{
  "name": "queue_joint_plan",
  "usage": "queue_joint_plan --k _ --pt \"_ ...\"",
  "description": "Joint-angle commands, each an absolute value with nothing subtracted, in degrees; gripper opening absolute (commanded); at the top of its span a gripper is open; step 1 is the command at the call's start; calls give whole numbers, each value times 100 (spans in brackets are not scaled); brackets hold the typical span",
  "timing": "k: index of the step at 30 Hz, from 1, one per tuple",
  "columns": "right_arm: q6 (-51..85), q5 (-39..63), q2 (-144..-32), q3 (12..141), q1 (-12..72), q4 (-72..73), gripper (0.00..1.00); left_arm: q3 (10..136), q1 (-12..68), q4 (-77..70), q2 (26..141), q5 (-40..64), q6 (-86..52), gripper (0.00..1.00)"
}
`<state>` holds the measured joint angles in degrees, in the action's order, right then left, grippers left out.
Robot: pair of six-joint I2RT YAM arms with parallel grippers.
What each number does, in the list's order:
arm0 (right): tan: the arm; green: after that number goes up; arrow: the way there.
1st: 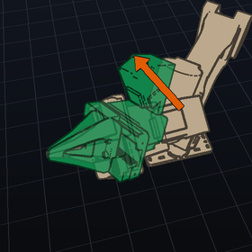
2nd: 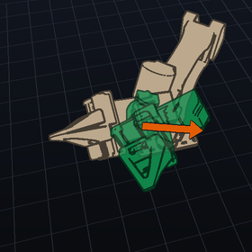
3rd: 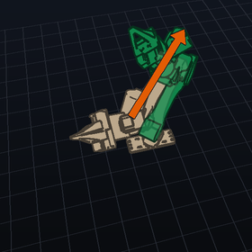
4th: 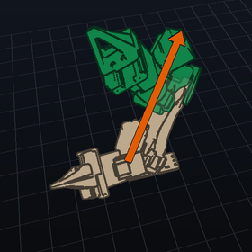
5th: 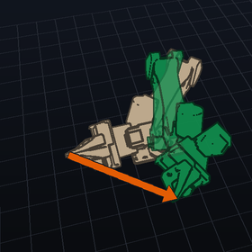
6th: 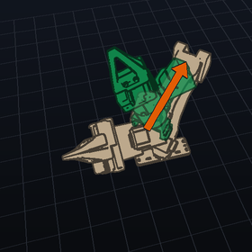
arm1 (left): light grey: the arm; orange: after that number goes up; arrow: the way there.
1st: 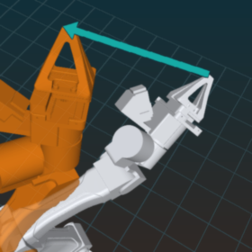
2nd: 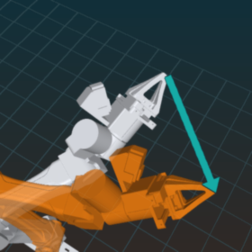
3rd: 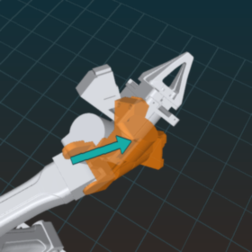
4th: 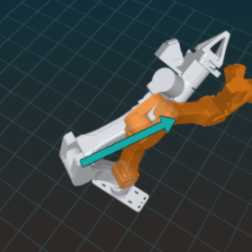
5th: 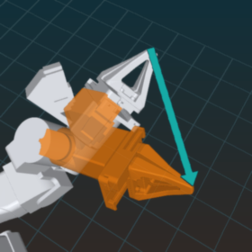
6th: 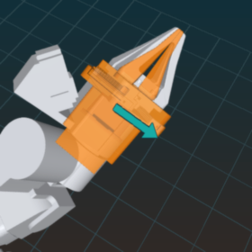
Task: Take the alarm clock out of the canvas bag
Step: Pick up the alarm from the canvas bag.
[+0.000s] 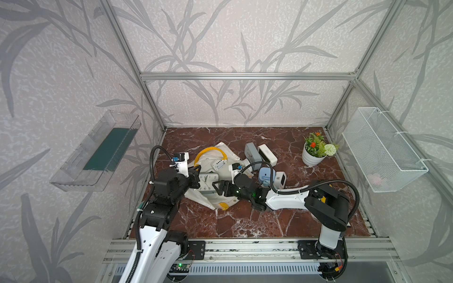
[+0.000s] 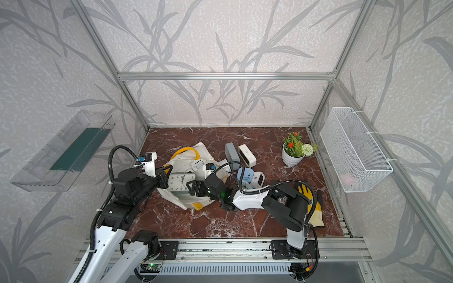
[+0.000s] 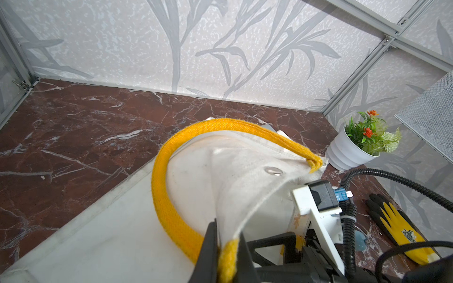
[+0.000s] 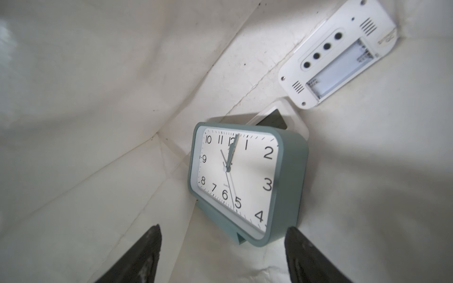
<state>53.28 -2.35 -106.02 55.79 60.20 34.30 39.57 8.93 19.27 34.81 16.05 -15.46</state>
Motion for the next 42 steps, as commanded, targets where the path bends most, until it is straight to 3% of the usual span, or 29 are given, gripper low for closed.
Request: queue_joint_plan --k 1,21,35,42 --pt "5161 -315 -10787 5869 5902 3280 81 4074 897 1712 3414 1813 -1503 0" --pt "5276 -140 -11608 6373 5607 3094 81 4069 897 1679 3424 1875 -1503 0" --pt "5807 342 -12380 6616 5552 4105 86 4061 896 1635 3423 1907 -1520 0" --pt "5788 10 -12209 6381 5599 4188 85 4080 897 1617 3478 1864 -1529 0"
